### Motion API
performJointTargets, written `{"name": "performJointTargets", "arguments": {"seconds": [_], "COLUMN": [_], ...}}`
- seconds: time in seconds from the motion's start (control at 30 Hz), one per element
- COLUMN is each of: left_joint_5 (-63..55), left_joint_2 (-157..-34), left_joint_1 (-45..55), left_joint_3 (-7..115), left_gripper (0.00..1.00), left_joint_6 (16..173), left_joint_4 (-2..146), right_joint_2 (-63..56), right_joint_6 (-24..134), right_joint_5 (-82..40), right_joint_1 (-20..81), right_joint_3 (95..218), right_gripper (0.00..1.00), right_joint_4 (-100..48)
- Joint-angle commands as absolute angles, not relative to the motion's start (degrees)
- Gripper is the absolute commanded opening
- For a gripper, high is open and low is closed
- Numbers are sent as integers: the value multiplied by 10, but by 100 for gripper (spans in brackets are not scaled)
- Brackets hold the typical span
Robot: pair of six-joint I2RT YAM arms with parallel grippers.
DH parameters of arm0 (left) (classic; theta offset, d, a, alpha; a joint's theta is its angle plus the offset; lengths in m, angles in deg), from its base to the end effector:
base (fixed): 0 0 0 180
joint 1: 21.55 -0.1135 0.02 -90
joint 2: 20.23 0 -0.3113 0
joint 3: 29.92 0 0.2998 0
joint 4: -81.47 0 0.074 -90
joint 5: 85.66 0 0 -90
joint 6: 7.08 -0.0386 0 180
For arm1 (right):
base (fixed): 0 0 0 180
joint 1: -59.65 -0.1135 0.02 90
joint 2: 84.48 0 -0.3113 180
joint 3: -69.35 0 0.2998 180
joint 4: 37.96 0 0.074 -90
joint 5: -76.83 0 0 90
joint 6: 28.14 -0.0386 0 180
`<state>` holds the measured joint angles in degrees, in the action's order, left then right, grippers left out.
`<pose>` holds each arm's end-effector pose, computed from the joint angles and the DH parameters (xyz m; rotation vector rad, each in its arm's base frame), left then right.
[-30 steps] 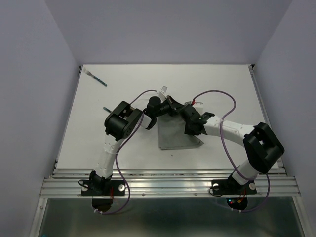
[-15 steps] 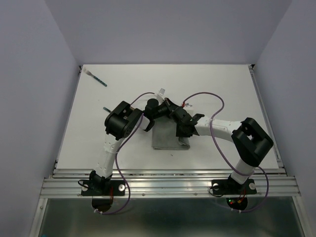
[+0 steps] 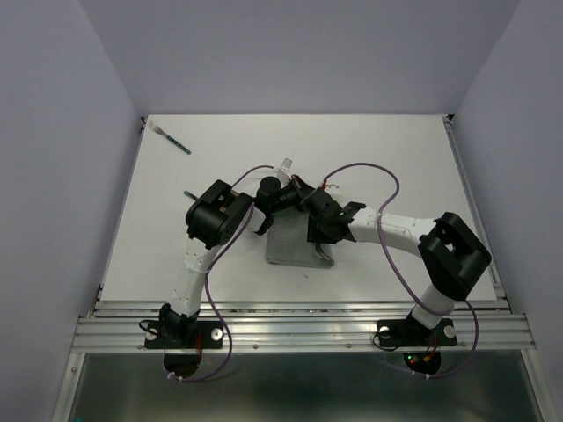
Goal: Fold the napkin into a case and place the utensils inside
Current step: Fold the lower triangle-folded napkin at the center of the board.
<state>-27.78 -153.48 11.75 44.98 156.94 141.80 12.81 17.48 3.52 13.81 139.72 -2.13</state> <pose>0.4043 -0.2901 0.0887 -0.1243 1.8881 -1.8215 0.2710 0.2632 0.1879 0.0593 2.5997 0.1772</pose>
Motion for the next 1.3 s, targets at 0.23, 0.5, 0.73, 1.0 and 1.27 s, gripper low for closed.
{"name": "performJointTargets", "arguments": {"seconds": [0.23, 0.5, 0.73, 1.0, 1.27], "left_joint_5": [-285, -285, -288, -294, -302], "left_joint_2": [-1527, -1524, -1519, -1522, -1527], "left_joint_1": [115, 113, 113, 112, 104], "left_joint_3": [441, 439, 431, 431, 425], "left_gripper": [0, 0, 0, 0, 0], "left_joint_6": [1567, 1567, 1568, 1573, 1581], "left_joint_4": [1464, 1466, 1474, 1484, 1501], "right_joint_2": [-22, -74, -65, -13, 9], "right_joint_6": [114, 83, 83, 112, 114], "right_joint_5": [44, 66, 78, 96, 92], "right_joint_1": [133, 139, 147, 168, 168], "right_joint_3": [1327, 1274, 1271, 1269, 1261], "right_gripper": [43, 50, 70, 71, 65], "right_joint_4": [-65, -73, -73, -73, -84]}}
